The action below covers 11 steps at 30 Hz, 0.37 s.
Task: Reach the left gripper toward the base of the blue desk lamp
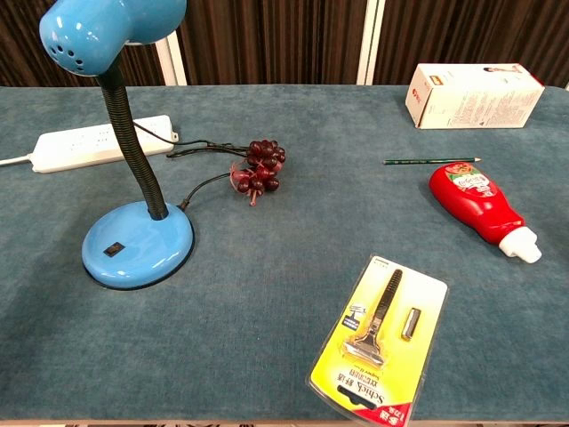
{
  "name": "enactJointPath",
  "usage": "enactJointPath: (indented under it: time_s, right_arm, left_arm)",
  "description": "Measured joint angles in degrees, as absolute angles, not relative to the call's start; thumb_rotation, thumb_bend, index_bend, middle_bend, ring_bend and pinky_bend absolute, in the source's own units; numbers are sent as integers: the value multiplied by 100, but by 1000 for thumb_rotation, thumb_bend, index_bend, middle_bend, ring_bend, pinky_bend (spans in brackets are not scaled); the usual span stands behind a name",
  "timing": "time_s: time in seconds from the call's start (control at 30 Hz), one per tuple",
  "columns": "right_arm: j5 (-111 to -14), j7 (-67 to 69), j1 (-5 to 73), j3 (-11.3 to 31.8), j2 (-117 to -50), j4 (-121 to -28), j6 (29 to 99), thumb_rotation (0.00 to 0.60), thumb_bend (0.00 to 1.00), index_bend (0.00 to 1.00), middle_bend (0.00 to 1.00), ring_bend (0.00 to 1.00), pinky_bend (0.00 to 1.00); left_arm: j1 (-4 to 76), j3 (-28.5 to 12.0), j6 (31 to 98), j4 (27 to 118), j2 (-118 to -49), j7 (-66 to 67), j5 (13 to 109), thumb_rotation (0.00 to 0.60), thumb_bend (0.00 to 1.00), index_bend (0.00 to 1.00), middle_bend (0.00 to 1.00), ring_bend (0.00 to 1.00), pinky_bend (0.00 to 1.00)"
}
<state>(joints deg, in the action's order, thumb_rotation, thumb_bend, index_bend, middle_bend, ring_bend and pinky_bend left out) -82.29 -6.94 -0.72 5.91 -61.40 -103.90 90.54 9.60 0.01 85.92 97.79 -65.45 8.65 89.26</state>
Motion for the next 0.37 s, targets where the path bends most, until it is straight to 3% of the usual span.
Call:
enactJointPath:
  time_s: [0.37]
  right_arm:
    - [-8253,-678,-88,596,-6135,-10378,9093,600,96,0,0,0,0]
  left_arm:
    - [628,-83,8778,9229,-6380,-89,8500,600,71,101,132,0,100]
